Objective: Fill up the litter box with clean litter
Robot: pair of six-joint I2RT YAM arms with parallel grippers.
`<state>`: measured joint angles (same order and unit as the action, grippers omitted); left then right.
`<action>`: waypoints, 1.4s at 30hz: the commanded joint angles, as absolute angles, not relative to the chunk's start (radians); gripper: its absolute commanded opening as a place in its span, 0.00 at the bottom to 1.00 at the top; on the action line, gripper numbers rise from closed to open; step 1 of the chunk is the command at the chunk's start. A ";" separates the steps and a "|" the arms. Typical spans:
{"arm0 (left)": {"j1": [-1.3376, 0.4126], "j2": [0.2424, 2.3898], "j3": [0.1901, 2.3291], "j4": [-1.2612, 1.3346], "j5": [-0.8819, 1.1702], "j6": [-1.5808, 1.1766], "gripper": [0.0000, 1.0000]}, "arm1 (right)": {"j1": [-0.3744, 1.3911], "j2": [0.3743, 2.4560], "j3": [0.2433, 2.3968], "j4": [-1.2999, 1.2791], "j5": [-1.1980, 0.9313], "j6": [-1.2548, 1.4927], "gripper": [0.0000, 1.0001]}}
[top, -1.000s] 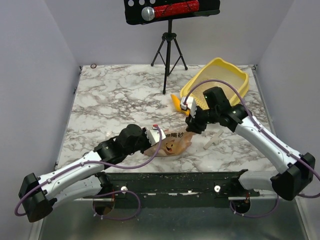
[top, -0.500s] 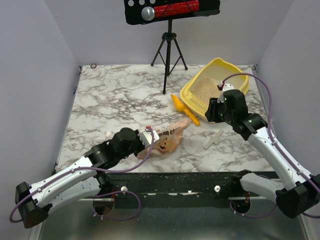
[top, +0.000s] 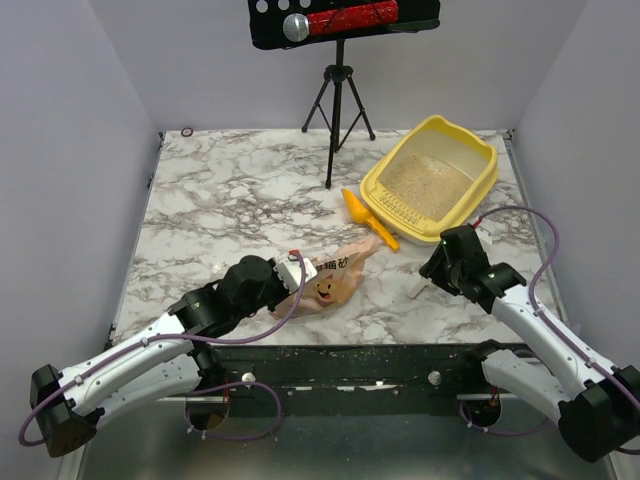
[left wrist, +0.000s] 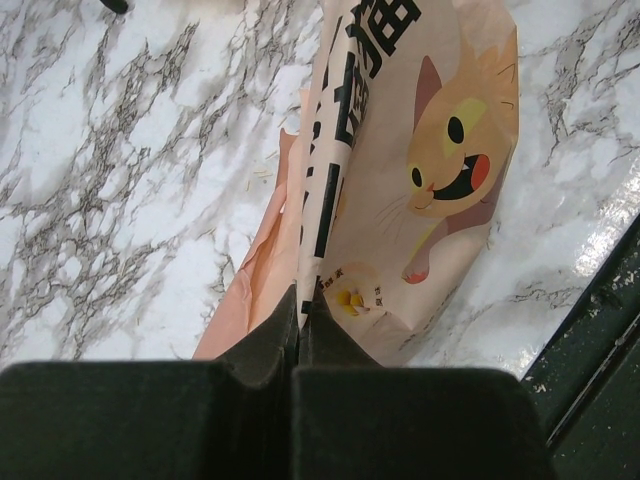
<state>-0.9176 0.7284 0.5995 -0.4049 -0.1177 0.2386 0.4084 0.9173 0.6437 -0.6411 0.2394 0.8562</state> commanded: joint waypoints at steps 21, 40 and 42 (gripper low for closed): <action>-0.914 0.733 0.630 -0.285 -0.172 0.219 0.00 | 0.341 0.992 0.496 -0.592 0.324 1.091 0.54; -0.913 0.765 0.630 -0.288 -0.184 0.221 0.00 | 0.291 0.994 0.454 -0.476 0.324 1.057 0.52; -0.913 0.765 0.630 -0.290 -0.184 0.221 0.00 | 0.287 1.005 0.451 -0.453 0.321 1.054 0.50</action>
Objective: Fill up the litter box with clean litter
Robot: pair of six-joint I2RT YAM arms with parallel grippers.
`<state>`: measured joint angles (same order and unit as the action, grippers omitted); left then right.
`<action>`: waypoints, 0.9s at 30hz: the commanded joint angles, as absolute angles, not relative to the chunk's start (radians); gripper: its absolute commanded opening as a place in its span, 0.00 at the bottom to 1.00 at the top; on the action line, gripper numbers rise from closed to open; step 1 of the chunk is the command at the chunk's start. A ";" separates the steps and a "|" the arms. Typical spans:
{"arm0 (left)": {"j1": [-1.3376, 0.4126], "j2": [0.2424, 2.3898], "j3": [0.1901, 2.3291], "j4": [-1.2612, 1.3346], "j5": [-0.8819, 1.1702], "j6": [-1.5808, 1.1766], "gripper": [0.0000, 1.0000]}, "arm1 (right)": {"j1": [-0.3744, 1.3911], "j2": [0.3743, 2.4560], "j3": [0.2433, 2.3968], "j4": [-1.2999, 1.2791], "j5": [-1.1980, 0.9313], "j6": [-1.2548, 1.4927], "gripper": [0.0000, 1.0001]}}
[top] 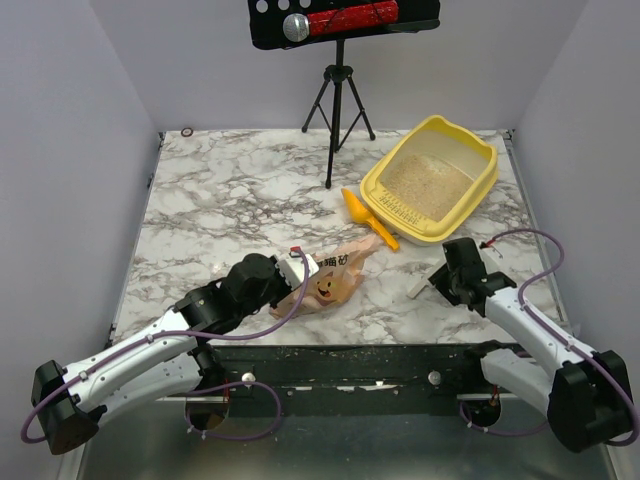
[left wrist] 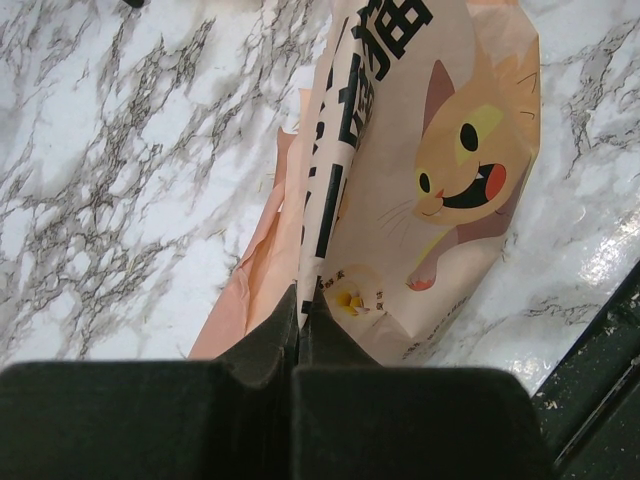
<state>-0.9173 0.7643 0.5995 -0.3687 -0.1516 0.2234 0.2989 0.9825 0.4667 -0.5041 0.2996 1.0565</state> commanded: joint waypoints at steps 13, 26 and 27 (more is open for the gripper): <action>-0.913 0.765 0.627 -0.288 -0.189 0.221 0.00 | 0.273 1.098 0.453 -0.374 0.305 1.048 0.25; -0.914 0.756 0.637 -0.299 -0.175 0.219 0.17 | 0.272 0.917 0.446 -0.440 0.342 0.951 0.00; -0.913 0.753 0.646 -0.310 -0.163 0.216 0.23 | 0.272 0.899 0.457 -0.452 0.344 0.937 0.00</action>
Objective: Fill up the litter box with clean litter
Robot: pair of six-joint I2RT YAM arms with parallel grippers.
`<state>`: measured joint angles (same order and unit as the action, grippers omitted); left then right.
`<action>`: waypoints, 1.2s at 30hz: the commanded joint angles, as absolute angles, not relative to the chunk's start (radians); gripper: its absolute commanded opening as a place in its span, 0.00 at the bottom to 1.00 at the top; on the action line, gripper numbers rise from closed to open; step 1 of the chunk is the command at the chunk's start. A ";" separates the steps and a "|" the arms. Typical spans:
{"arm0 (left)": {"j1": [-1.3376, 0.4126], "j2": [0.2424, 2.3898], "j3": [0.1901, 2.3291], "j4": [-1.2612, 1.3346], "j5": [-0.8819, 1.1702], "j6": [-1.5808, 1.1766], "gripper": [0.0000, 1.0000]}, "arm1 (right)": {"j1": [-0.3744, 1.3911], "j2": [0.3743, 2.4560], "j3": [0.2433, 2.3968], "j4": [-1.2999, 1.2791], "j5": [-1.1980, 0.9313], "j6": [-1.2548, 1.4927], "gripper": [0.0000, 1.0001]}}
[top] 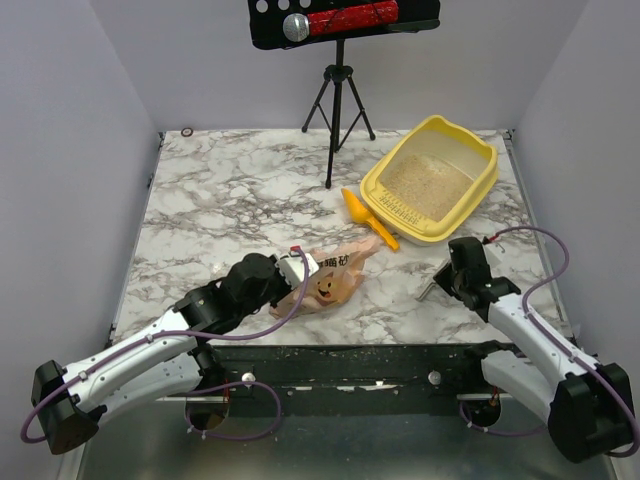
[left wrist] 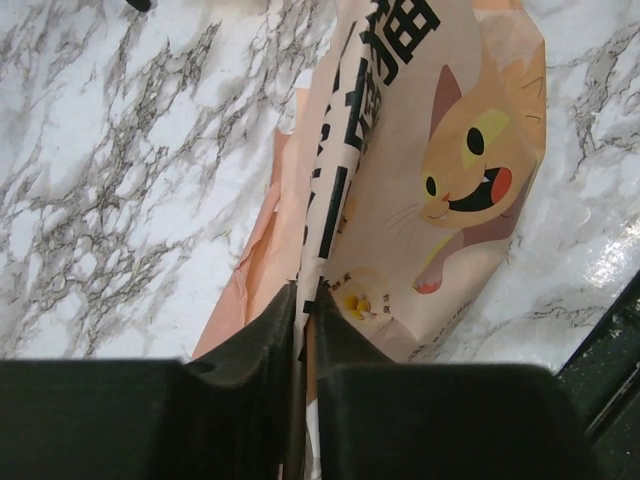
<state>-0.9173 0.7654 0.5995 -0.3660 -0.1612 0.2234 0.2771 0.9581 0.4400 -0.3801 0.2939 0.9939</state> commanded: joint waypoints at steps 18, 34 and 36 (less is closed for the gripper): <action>-0.913 0.811 1.001 -0.436 0.155 0.045 0.60 | 0.275 0.814 0.876 -0.480 -0.045 0.450 0.00; -0.542 1.046 1.000 0.135 0.713 -0.515 0.57 | 0.308 0.877 1.040 -0.272 -0.768 0.342 0.00; -0.519 1.061 0.957 0.248 0.765 -0.601 0.57 | 0.327 0.893 1.029 -0.201 -0.805 0.380 0.00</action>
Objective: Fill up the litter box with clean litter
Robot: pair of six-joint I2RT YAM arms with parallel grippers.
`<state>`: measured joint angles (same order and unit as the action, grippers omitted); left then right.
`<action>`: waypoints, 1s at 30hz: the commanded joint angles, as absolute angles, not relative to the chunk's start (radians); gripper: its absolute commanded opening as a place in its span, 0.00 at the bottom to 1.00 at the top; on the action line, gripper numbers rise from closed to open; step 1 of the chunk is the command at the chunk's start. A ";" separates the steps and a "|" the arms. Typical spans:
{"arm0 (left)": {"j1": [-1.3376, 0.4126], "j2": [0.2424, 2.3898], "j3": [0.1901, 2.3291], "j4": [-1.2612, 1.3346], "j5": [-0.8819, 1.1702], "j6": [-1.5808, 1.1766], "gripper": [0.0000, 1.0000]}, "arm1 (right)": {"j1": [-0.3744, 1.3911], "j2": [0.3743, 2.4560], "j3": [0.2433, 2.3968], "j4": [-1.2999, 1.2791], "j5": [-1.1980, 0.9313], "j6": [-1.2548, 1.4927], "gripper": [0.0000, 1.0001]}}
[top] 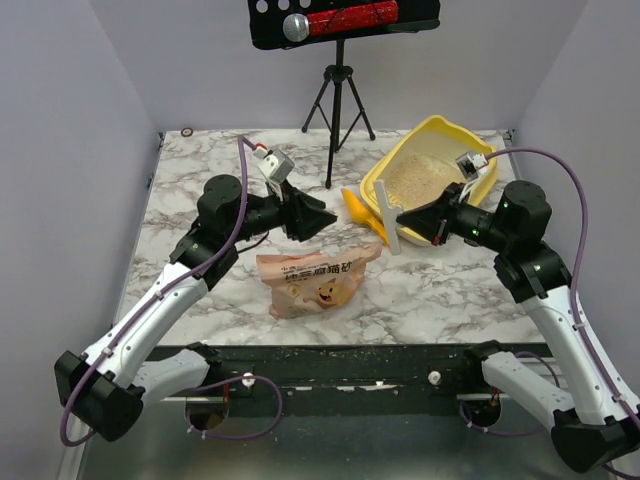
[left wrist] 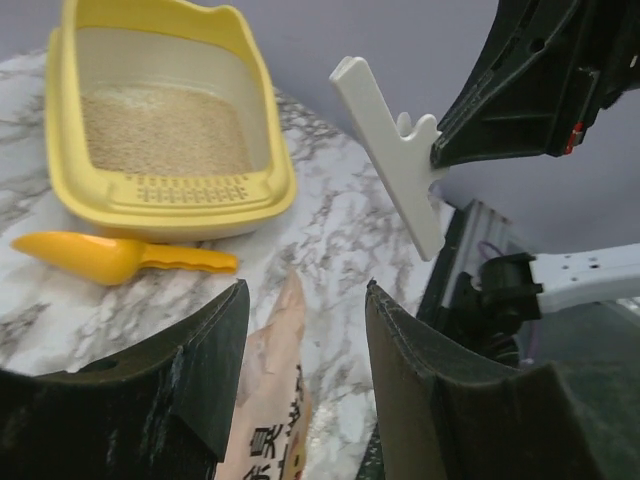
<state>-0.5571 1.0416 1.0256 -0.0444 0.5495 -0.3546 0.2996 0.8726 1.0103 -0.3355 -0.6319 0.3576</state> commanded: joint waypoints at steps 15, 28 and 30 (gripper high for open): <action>-0.434 1.081 0.796 0.702 0.887 -0.913 0.57 | 0.502 1.011 1.065 -0.034 -0.796 0.414 0.00; -0.425 1.091 0.782 0.746 0.882 -0.917 0.52 | 0.558 1.061 1.085 -0.015 -0.790 0.417 0.00; -0.423 1.091 0.782 0.738 0.877 -0.910 0.51 | 0.569 1.069 1.086 -0.017 -0.792 0.413 0.00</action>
<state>-0.4316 1.0897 0.7925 0.7017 0.8574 -0.9253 0.5491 1.0554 1.0481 -0.0463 -0.7727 0.4145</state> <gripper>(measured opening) 0.519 0.012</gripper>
